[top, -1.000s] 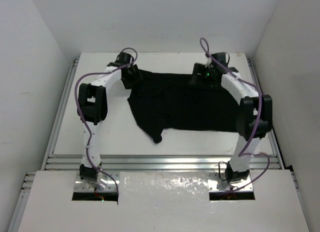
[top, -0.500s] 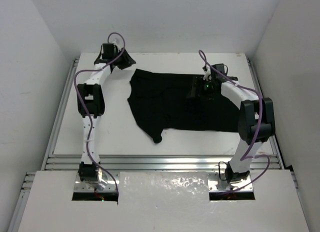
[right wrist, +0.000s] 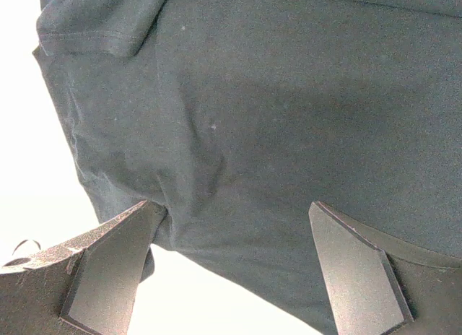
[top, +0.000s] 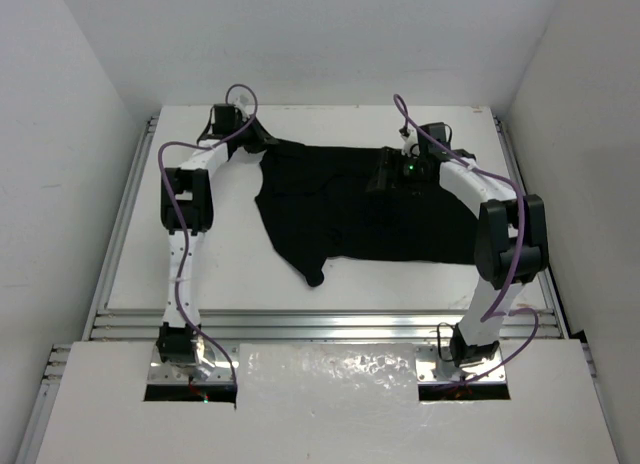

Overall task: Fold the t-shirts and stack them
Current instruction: Fold the tshirt

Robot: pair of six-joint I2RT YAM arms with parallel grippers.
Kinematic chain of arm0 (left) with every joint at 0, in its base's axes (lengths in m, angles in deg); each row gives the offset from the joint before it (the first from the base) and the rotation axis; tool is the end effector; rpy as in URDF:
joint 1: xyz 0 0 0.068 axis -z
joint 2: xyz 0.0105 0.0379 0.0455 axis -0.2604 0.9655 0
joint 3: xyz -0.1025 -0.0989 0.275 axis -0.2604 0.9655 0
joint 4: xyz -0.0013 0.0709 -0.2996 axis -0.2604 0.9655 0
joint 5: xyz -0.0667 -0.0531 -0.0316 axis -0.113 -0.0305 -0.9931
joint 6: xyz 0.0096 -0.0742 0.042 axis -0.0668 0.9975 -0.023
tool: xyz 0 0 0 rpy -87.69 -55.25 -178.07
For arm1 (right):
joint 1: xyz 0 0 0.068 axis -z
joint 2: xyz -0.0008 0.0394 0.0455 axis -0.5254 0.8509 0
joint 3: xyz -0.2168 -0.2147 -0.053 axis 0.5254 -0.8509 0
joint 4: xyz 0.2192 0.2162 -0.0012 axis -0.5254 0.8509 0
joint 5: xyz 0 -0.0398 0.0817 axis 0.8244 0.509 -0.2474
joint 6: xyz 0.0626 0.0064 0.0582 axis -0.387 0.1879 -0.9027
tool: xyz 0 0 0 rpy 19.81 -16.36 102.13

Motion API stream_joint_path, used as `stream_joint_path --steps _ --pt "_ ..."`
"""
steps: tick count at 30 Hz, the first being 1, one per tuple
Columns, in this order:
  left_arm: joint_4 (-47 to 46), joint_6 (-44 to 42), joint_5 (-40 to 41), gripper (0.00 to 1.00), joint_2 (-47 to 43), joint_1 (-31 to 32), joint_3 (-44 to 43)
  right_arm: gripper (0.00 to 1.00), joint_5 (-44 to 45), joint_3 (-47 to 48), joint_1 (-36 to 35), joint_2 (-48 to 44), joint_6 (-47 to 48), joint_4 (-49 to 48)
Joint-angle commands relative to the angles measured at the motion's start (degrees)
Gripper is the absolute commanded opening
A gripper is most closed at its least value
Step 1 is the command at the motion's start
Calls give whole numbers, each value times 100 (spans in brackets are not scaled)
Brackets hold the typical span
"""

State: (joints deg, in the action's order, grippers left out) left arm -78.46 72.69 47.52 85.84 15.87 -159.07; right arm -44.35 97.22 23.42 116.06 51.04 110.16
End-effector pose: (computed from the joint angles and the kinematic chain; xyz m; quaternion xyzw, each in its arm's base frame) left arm 0.6901 -0.0485 0.1082 -0.1060 0.8570 -0.3519 0.3613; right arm 0.4632 0.0973 0.1907 0.0729 0.9294 0.2699 0.2411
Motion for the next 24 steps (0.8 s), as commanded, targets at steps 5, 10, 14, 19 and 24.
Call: stream_joint_path --steps 5,10,14,19,24 --pt "-308 -26 352 0 -974 37 470 89 -42 24 19 197 80 -136" --pt "96 -132 687 0 -1195 37 462 88 221 -187 19 338 -25 -163" --pt "456 -184 1021 0 -1336 37 497 89 327 -232 27 584 -236 -101" --pt "1027 -123 1425 0 -1441 37 505 90 582 -240 19 734 -482 13" --pt "1336 70 1794 0 -1721 37 1049 91 459 -179 27 1032 -544 -145"
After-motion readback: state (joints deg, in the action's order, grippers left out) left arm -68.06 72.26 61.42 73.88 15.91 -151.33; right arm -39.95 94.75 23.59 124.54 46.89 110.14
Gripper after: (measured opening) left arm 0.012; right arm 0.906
